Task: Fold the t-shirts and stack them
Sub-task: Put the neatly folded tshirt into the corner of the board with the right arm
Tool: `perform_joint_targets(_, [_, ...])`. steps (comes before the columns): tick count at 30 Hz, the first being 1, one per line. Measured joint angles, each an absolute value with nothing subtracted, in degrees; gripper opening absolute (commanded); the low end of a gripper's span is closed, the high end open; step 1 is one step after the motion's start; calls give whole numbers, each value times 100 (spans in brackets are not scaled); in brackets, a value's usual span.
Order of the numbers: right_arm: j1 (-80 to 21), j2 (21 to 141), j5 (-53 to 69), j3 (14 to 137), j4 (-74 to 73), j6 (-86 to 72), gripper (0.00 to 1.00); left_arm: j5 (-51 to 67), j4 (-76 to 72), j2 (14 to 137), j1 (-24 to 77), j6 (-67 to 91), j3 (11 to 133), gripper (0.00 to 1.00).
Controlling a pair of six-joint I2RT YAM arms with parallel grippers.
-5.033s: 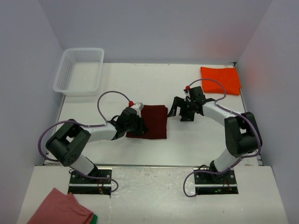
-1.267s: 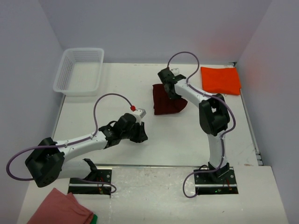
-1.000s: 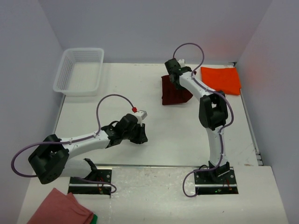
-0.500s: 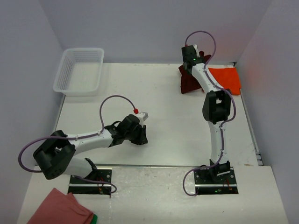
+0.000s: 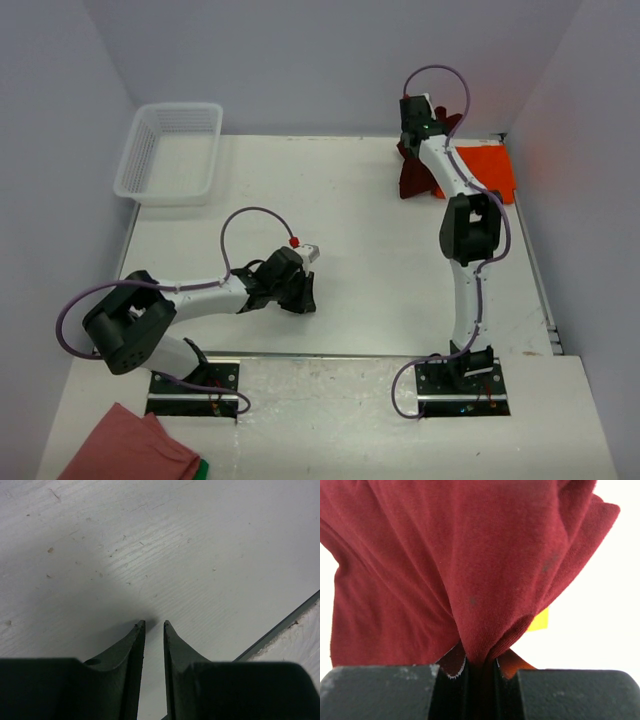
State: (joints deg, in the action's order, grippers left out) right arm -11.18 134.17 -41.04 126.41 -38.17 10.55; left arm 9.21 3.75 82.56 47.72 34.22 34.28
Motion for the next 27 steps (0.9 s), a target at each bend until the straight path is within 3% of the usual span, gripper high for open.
perform_joint_targets(27, [-1002,12521,-4136,12114,-3660,1162,0,1013,207,8353,4772,3336,3433,22])
